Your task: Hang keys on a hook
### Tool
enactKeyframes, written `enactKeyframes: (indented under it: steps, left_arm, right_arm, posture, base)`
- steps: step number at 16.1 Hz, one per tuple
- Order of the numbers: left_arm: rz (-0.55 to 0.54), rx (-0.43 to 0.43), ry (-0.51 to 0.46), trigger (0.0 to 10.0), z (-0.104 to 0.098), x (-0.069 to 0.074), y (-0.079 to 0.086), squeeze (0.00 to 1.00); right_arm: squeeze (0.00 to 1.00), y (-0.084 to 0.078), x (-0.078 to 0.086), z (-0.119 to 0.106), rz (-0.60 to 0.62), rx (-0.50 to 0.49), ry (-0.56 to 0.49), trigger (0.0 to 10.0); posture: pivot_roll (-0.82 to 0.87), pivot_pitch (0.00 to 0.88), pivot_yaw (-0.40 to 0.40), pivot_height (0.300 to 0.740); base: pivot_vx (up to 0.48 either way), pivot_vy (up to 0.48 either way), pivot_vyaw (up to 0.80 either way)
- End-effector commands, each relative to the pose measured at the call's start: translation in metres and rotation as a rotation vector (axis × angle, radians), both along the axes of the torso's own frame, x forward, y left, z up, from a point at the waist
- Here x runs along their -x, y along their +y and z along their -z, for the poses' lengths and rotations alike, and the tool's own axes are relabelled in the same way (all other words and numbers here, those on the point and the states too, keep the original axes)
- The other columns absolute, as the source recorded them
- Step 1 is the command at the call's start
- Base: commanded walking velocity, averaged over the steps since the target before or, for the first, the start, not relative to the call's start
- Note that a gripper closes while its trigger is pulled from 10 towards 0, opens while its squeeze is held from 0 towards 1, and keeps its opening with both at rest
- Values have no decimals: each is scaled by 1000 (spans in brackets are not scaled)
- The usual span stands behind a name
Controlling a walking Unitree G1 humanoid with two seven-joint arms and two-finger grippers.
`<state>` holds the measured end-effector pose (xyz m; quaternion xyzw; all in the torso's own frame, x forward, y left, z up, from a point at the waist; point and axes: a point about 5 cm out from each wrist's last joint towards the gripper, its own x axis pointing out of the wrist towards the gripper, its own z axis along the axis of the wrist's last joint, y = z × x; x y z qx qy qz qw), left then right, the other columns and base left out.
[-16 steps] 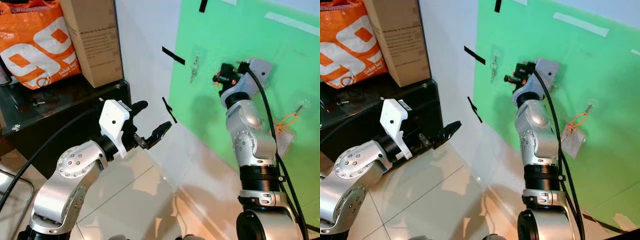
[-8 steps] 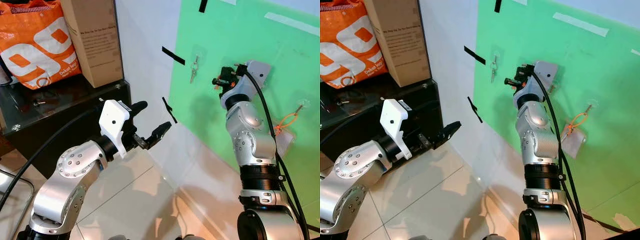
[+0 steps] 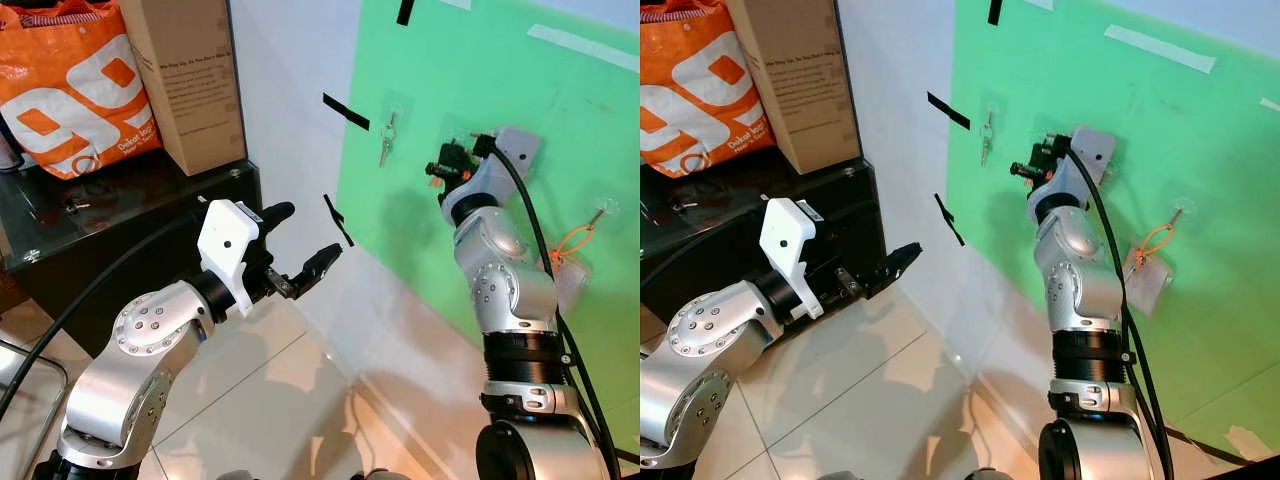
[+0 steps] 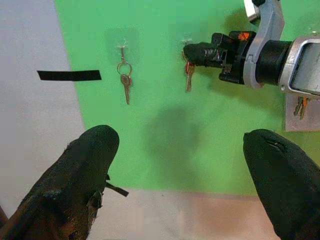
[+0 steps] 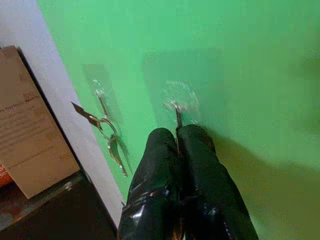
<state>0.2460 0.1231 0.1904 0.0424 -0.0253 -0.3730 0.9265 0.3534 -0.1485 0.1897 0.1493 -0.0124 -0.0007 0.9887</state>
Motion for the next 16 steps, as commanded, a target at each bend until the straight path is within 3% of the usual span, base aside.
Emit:
enactKeyframes:
  steps: [1, 6, 8, 11, 16]
  left_arm:
    - [25, -10, -26, 10000, -6, 2, -4, 306]
    - [25, -11, -29, 10000, -6, 3, -4, 306]
    - [25, -11, -29, 10000, -6, 3, -4, 306]
    - [23, -9, -31, 10000, -6, 2, -4, 306]
    - [23, -9, -31, 10000, -6, 1, -5, 306]
  right_arm:
    - [0, -5, 1, -2, 27, 11, 4, 10000]
    - [0, -17, 5, 1, 73, -5, 16, 10000]
    - [0, -15, 9, 4, 64, -8, 18, 10000]
    - [0, -9, 11, -12, 12, -77, -76, 10000]
    - [0, 2, 11, -23, -79, -73, -116, 10000]
  posture:
    - [95, 0, -11, 740]
    - [94, 0, -13, 740]
    - [93, 0, -14, 740]
    - [93, 0, -14, 740]
    - [95, 0, -15, 740]
  base:
    - [0, 0, 0]
    - [0, 0, 0]
    - [0, 0, 0]
    - [0, 0, 0]
    - [0, 0, 0]
